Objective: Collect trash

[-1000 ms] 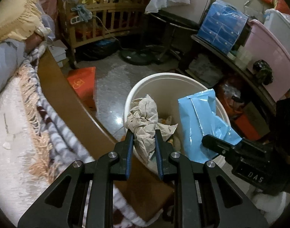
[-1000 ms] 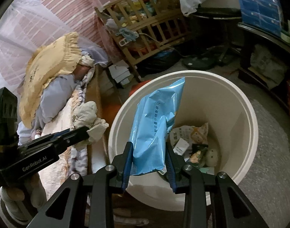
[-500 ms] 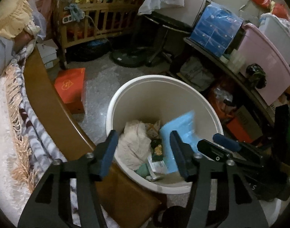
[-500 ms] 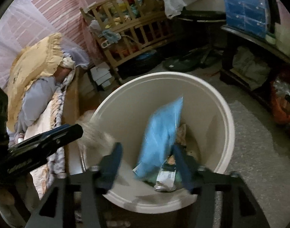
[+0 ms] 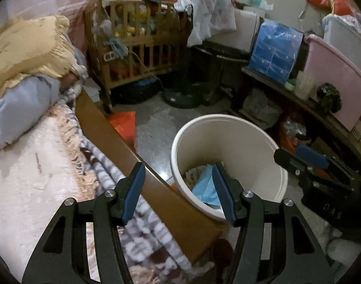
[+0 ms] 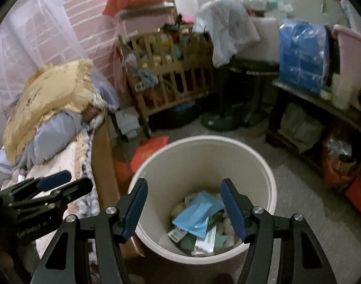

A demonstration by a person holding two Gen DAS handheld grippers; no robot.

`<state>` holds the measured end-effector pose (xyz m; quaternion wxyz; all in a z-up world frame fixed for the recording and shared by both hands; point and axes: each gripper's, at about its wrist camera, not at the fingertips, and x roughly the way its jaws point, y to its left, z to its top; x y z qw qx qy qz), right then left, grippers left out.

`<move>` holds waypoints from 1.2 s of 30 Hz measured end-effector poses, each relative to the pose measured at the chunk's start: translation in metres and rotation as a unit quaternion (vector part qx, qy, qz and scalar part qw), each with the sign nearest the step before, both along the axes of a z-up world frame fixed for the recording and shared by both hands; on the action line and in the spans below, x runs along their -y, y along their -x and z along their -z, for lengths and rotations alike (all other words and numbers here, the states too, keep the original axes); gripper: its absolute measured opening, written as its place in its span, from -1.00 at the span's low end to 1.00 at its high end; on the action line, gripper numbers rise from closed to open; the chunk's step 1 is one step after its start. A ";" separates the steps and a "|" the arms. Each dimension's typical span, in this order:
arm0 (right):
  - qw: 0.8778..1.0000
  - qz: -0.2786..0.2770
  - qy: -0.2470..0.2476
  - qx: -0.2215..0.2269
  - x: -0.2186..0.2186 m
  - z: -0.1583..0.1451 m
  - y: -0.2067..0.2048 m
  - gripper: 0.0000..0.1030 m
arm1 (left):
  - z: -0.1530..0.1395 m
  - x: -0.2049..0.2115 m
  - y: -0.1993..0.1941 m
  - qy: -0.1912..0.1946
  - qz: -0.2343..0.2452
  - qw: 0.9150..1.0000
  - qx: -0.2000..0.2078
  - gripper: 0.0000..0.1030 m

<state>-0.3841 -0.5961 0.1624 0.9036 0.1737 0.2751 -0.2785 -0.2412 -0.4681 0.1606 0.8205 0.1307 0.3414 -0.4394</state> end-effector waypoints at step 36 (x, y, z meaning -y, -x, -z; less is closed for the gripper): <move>0.996 0.003 0.079 0.035 -0.065 -0.054 0.014 0.60 | -0.047 -0.074 0.015 0.064 -0.059 0.994 0.073 0.11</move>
